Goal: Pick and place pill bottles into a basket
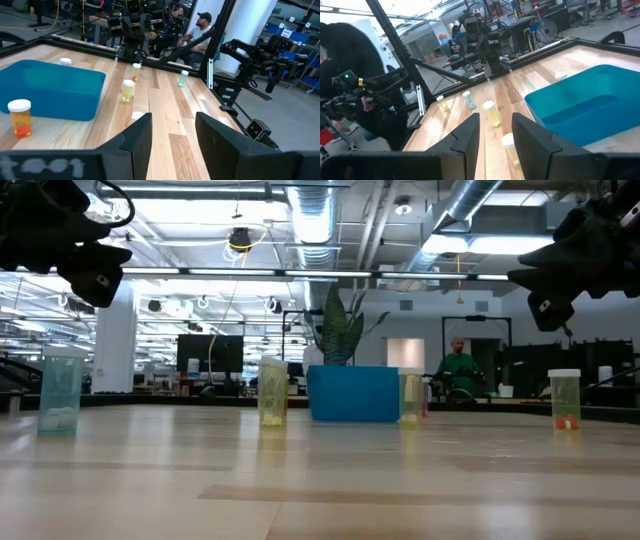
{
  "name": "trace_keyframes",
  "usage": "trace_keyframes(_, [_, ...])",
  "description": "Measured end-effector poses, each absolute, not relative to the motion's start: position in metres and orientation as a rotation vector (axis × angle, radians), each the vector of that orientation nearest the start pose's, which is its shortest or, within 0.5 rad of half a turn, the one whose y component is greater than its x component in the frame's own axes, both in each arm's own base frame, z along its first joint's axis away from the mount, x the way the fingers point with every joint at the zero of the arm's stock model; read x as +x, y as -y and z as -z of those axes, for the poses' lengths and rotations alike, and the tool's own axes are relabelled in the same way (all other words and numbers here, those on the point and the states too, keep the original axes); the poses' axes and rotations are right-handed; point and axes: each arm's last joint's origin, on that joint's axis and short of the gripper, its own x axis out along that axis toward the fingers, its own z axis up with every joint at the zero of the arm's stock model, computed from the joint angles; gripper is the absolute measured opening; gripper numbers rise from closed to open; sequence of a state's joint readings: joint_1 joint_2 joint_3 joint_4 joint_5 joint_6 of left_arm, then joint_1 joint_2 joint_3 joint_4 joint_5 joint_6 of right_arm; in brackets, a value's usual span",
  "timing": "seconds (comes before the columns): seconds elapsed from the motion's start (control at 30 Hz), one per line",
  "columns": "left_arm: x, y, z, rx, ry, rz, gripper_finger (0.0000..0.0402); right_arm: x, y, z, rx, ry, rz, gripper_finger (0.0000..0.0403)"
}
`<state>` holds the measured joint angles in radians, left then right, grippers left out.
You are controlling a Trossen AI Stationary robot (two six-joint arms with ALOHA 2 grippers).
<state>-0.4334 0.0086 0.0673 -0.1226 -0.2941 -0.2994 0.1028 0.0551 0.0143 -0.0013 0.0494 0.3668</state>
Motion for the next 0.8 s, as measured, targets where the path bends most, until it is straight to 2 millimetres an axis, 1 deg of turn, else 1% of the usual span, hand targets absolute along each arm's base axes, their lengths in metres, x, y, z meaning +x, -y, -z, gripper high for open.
trace_keyframes(0.33, [0.087,0.031,-0.174,-0.279,-0.08,0.129,0.0139,0.1,-0.009,-0.164,0.363,-0.051,-0.046,0.0108])
trace_keyframes(0.43, [0.088,0.031,-0.176,-0.359,-0.055,0.117,0.0139,0.1,-0.009,-0.164,0.363,-0.051,-0.046,0.0108])
trace_keyframes(0.5, [0.088,0.028,-0.179,-0.444,-0.005,0.042,0.0139,0.1,-0.009,-0.164,0.363,-0.051,-0.045,0.0108])
trace_keyframes(0.57, [0.088,0.024,-0.185,-0.513,0.083,-0.067,0.0139,0.1,-0.009,-0.164,0.363,-0.051,-0.045,0.0108])
trace_keyframes(0.63, [0.088,0.021,-0.189,-0.519,0.134,-0.141,0.0139,0.1,-0.009,-0.164,0.363,-0.051,-0.045,0.0108])
trace_keyframes(0.73, [0.088,0.019,-0.191,-0.508,0.159,-0.181,0.0139,0.1,-0.009,-0.164,0.363,-0.051,-0.046,0.0108])
trace_keyframes(0.8, [0.088,0.017,-0.191,-0.546,0.174,-0.204,0.0139,0.1,-0.009,-0.164,0.363,-0.051,-0.046,0.0108])
